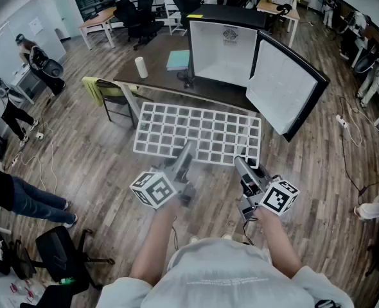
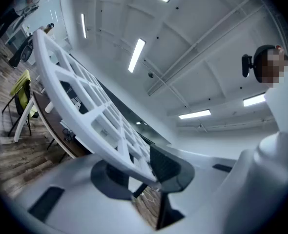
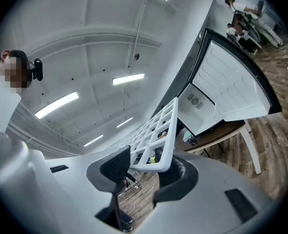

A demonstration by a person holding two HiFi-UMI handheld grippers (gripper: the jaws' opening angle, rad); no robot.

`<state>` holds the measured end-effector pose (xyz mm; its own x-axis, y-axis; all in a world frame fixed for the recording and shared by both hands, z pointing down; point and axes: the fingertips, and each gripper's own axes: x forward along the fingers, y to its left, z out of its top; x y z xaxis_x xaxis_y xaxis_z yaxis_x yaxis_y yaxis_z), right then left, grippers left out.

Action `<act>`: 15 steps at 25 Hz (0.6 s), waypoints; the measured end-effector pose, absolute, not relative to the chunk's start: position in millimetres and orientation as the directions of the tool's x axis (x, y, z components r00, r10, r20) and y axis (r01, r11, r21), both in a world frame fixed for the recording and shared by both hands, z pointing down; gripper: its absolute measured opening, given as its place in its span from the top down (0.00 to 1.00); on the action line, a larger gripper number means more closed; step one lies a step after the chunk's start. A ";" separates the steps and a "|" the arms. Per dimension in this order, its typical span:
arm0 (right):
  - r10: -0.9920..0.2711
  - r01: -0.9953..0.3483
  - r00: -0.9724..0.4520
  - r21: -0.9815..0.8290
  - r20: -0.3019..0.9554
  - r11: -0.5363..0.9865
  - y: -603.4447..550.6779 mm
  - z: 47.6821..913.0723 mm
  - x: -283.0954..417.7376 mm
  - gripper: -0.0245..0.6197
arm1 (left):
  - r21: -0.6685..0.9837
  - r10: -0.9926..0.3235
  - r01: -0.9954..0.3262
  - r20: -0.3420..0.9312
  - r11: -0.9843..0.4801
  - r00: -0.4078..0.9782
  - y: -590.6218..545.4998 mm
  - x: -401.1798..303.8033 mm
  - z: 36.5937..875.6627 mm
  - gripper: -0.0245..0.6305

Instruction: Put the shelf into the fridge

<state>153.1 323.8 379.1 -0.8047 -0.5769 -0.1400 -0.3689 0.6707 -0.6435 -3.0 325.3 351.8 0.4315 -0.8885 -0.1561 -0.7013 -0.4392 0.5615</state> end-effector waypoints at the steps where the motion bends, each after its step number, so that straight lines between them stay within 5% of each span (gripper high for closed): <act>1: -0.575 -0.367 -0.806 -0.643 -0.142 0.673 323.3 379.2 154.4 0.73 | 0.560 -0.890 -0.703 -0.156 -0.438 0.429 325.1 -1.7 351.9 0.83; 15: -0.537 -0.333 -0.831 -0.643 -0.147 0.690 294.4 383.7 197.6 0.72 | 0.560 -0.911 -0.727 -0.146 -0.397 0.385 304.4 41.5 355.5 0.83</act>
